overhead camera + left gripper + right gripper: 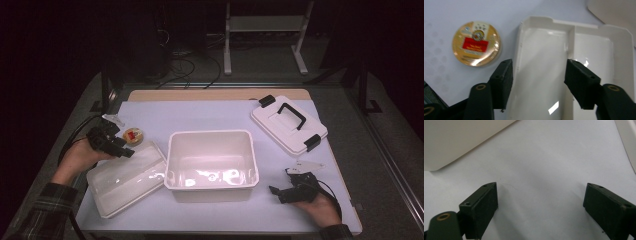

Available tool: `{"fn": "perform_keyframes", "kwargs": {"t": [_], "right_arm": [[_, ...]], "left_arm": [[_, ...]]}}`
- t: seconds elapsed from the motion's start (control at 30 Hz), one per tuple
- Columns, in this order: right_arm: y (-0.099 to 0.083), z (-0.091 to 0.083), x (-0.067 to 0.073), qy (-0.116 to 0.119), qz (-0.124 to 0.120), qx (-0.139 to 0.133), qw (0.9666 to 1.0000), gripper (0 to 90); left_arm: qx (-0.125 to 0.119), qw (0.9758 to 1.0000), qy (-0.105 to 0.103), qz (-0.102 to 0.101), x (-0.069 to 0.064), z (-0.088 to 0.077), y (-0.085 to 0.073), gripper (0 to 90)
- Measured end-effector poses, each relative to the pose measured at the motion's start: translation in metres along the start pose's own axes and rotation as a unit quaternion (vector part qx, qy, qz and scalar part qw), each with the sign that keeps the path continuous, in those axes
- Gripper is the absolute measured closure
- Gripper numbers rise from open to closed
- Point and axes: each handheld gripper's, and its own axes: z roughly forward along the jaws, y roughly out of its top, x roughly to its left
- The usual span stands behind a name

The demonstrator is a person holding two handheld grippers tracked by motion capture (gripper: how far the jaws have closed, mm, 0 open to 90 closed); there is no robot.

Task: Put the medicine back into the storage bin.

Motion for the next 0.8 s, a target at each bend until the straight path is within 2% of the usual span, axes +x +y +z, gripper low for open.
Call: {"fn": "perform_keyframes", "kwargs": {"t": [0.07,0.33,0.37,0.4,0.43,0.57,0.6,0.67,0.8], "right_arm": [[0.000,0.000,0.000,0.000,0.000,0.000,1.0000,11.5],[0.000,0.000,0.000,0.000,0.000,0.000,1.0000,11.5],[0.000,0.000,0.000,0.000,0.000,0.000,1.0000,11.5],[0.000,0.000,0.000,0.000,0.000,0.000,1.0000,11.5],[0.000,0.000,0.000,0.000,0.000,0.000,1.0000,11.5],[0.000,0.000,0.000,0.000,0.000,0.000,1.0000,11.5],[0.000,0.000,0.000,0.000,0.000,0.000,1.0000,11.5],[0.000,0.000,0.000,0.000,0.000,0.000,1.0000,11.5],[0.000,0.000,0.000,0.000,0.000,0.000,1.0000,11.5]], "left_arm": [[-0.001,1.0000,0.006,-0.004,0.008,0.003,0.010,31.2],[0.001,0.9994,0.033,-0.008,0.027,0.011,0.030,22.1],[0.000,0.9991,0.039,-0.017,0.034,0.014,0.035,20.6],[0.000,0.9991,0.039,-0.017,0.034,0.014,0.035,18.3],[0.006,0.9984,0.052,-0.021,0.041,0.019,0.038,17.9],[0.006,0.9979,0.054,-0.035,0.051,0.027,0.042,15.0],[0.013,0.9976,0.051,-0.045,0.056,0.034,0.044,14.2],[0.029,0.9967,0.057,-0.049,0.061,0.042,0.044,12.3],[0.050,0.9956,0.050,-0.061,0.068,0.056,0.042,10.2]]}}
